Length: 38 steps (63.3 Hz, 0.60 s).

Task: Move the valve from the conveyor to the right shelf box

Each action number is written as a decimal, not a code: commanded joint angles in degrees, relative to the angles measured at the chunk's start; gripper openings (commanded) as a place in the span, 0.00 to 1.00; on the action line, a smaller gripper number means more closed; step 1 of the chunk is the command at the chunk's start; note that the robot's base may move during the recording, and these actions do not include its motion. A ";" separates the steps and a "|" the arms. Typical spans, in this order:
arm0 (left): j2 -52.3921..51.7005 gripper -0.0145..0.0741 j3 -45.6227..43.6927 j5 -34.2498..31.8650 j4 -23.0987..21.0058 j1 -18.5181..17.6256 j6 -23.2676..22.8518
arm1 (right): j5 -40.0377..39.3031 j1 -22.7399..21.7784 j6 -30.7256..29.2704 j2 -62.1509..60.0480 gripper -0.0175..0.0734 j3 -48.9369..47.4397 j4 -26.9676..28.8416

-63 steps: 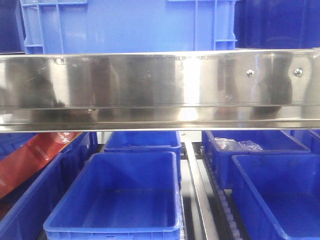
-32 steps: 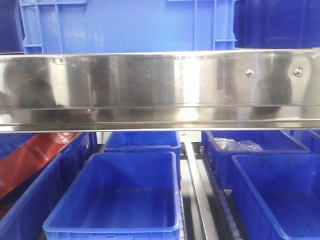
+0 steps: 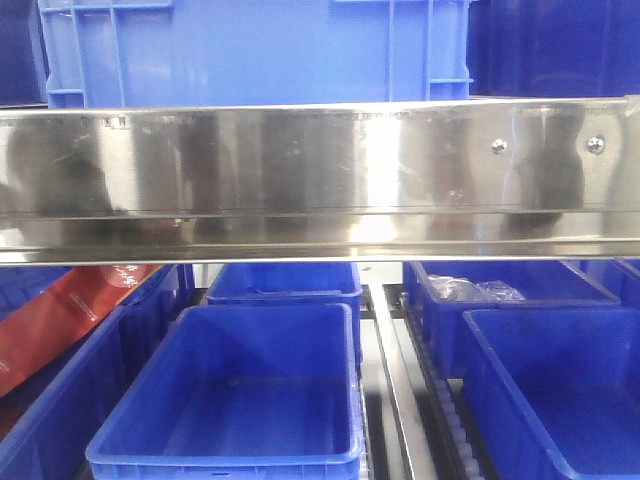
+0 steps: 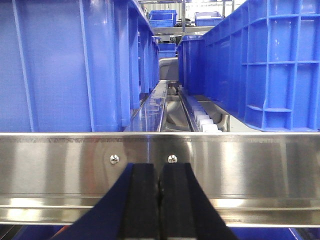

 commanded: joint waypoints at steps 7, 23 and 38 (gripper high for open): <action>-0.29 0.04 -0.06 -0.96 -0.21 0.11 -0.36 | 1.00 -2.13 -0.31 -1.95 0.02 0.13 0.81; -0.29 0.04 -0.06 -0.96 -0.21 0.11 -0.36 | 5.57 -15.87 -0.31 -11.97 0.02 5.70 2.43; -0.29 0.04 -0.06 -0.96 -0.21 0.11 -0.36 | 3.80 -23.34 -0.21 -23.67 0.02 16.52 4.90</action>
